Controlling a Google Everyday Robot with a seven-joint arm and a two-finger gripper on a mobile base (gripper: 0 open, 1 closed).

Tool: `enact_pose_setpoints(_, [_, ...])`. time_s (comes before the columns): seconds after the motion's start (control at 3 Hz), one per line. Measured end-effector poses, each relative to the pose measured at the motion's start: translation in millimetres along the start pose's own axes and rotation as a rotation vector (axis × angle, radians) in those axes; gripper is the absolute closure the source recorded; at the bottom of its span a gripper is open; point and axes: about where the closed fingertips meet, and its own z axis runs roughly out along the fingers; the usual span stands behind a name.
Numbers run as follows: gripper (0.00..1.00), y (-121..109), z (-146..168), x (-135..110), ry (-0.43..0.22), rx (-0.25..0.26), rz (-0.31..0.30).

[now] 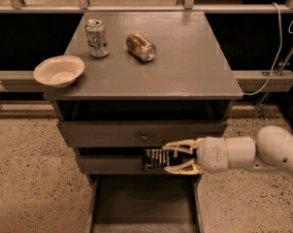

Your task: Pick rxbar chocolate from bottom drawer and place on counter

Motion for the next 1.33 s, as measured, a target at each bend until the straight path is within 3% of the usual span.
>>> enact_pose_setpoints(0.67, [1.0, -116.7, -52.5, -77.1, 0.083, -0.102, -0.103])
enact_pose_setpoints(1.0, [1.0, -166.5, -62.1, -87.2, 0.1, -0.113, -0.056])
enact_pose_setpoints(1.33, [1.0, -209.2, -70.8, -67.0, 0.142, -0.078, 0.056])
